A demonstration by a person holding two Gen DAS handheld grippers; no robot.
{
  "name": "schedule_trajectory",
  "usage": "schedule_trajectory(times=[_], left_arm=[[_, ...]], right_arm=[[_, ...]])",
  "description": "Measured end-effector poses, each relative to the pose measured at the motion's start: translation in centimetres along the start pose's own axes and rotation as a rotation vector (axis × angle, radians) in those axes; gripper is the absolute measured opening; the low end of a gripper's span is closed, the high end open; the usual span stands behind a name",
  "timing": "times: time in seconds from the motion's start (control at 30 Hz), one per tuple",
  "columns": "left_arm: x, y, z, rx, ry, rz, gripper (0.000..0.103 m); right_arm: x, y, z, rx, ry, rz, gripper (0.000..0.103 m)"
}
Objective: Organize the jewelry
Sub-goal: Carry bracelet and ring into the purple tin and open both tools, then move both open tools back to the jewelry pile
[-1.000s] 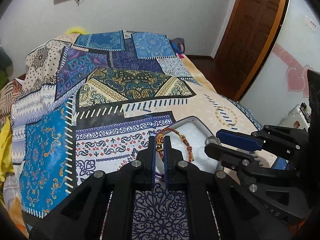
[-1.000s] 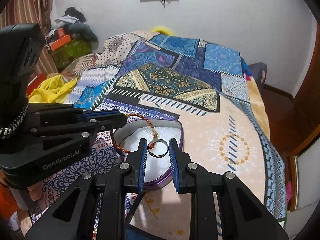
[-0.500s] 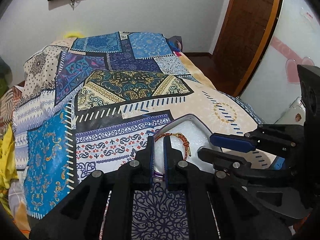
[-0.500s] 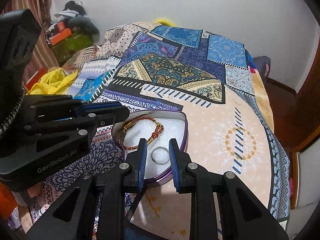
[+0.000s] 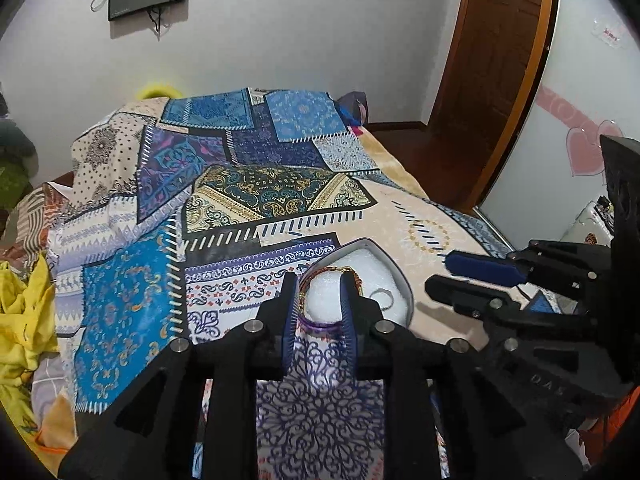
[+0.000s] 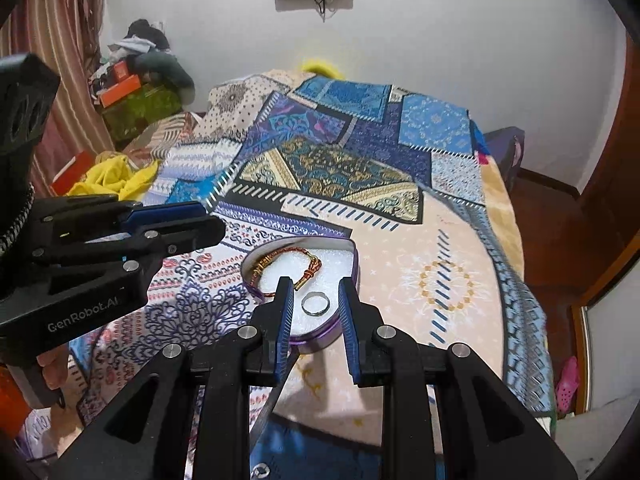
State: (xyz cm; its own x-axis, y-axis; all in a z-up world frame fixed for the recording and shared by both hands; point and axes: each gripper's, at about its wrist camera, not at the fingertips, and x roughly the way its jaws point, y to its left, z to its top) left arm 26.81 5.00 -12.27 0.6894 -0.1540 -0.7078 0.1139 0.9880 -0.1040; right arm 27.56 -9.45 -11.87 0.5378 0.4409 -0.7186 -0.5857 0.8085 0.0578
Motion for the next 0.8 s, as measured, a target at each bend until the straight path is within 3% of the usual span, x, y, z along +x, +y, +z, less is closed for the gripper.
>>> schedule_trajectory(times=[0.1, 0.4, 0.8], left_arm=[[-1.6, -0.5, -0.4, 0.007, -0.015, 0.005, 0.030], [-5.8, -2.3, -2.3, 0.033, -0.041, 0.016, 0.045], [-7.7, -4.2, -6.1, 0.051, 0.002, -0.012, 0.046]], right_arm=[[-1.6, 0.3, -0.2, -0.001, -0.034, -0.016, 0.034], [-6.3, 1.6, -1.2, -0.004, -0.122, -0.045, 0.035], [-8.8, 2.2, -3.9, 0.014, -0.145, -0.067, 0.035]])
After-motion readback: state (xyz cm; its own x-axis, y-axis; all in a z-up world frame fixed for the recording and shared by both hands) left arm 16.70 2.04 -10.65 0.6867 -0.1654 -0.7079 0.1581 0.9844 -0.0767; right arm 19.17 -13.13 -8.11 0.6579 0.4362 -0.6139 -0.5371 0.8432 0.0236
